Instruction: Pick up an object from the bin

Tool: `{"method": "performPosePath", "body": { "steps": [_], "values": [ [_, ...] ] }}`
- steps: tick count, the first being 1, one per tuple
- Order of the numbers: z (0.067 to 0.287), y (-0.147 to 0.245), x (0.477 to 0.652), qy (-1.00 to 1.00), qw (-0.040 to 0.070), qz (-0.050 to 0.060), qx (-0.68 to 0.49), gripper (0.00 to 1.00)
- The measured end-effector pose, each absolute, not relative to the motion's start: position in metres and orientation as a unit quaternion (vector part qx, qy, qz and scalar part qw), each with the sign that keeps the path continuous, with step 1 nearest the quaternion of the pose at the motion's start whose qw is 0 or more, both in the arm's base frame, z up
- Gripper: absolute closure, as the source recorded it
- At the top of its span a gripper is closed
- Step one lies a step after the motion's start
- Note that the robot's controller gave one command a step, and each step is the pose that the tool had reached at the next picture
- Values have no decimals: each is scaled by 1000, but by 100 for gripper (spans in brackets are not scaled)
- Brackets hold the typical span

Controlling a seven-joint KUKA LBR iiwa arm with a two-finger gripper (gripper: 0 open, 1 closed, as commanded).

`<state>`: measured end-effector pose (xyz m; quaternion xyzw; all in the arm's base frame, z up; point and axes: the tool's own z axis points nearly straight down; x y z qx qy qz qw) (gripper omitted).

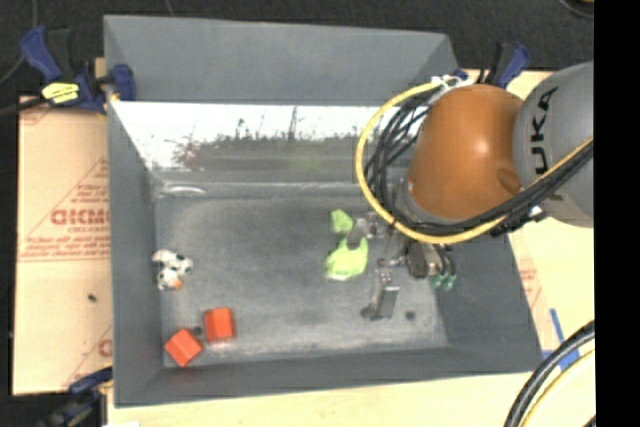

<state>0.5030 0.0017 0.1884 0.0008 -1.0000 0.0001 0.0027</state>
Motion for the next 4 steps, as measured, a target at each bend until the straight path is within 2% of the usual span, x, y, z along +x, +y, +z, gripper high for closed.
{"method": "performPosePath", "body": {
  "steps": [1,2,3,4],
  "values": [
    [193,2,505,-1000,-2,0,1,0],
    [70,-49,567,-999,-2,1,39,0],
    [160,-33,592,-986,-5,1,164,0],
    [100,-39,585,-1000,-4,1,10,0]
  ]
}}
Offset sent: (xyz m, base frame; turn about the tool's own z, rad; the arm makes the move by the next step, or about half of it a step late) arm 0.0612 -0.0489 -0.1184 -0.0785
